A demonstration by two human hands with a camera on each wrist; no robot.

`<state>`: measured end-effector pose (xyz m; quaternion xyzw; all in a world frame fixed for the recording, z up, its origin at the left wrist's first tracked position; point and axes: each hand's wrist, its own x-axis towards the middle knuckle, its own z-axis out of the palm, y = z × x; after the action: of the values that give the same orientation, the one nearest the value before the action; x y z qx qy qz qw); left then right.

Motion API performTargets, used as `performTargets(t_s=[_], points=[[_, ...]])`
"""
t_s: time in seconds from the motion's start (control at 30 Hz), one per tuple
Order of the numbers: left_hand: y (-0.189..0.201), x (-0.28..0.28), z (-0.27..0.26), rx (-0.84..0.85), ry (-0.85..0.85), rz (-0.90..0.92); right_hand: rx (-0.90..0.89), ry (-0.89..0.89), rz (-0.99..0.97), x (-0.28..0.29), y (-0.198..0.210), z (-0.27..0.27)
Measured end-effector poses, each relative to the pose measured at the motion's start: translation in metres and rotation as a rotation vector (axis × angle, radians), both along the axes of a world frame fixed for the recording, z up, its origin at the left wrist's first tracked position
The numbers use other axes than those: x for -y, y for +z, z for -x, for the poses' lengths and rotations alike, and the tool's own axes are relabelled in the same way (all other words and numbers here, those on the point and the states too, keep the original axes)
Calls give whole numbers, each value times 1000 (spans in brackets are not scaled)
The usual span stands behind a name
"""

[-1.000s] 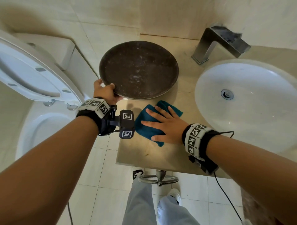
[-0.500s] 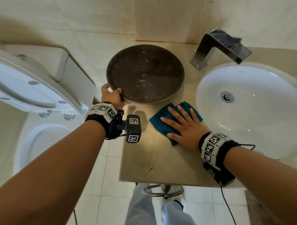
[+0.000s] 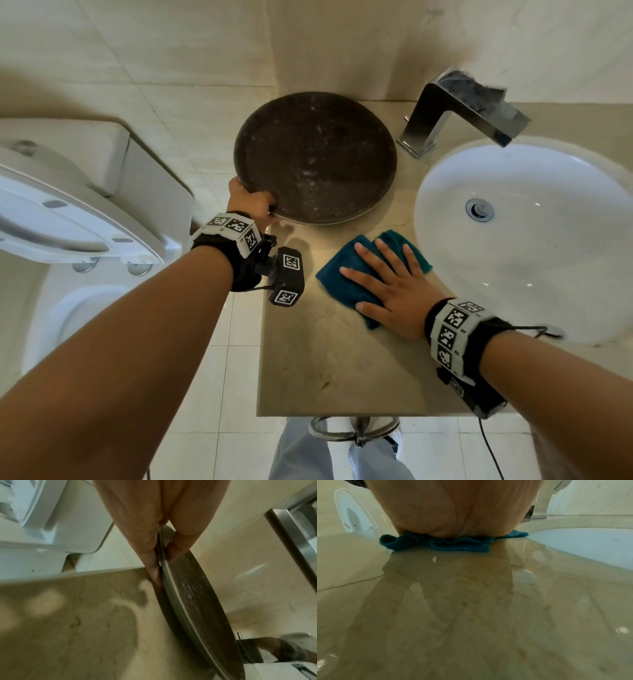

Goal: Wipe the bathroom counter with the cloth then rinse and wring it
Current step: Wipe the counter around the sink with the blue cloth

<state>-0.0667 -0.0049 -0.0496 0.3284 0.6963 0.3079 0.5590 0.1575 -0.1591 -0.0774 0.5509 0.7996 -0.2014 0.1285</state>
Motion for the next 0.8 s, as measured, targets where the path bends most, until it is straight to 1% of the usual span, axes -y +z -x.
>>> performTargets(t_s=[0.03, 0.1, 0.27, 0.4, 0.53, 0.8], points=[[-1, 0, 1, -50, -29, -27, -7, -2, -4, 0, 0, 0], [-4, -1, 2, -94, -15, -38, 7, 3, -4, 0, 0, 0], [0, -2, -1, -57, -23, -13, 12, -1, -3, 0, -1, 0], [0, 4, -1, -60, -119, -70, 12, -5, -5, 1, -2, 0], [1, 5, 0, -48, -110, -94, 6, -8, -5, 0, -1, 1], [-3, 3, 5, -146, -149, -96, 3, -5, -2, 0, 0, 1]])
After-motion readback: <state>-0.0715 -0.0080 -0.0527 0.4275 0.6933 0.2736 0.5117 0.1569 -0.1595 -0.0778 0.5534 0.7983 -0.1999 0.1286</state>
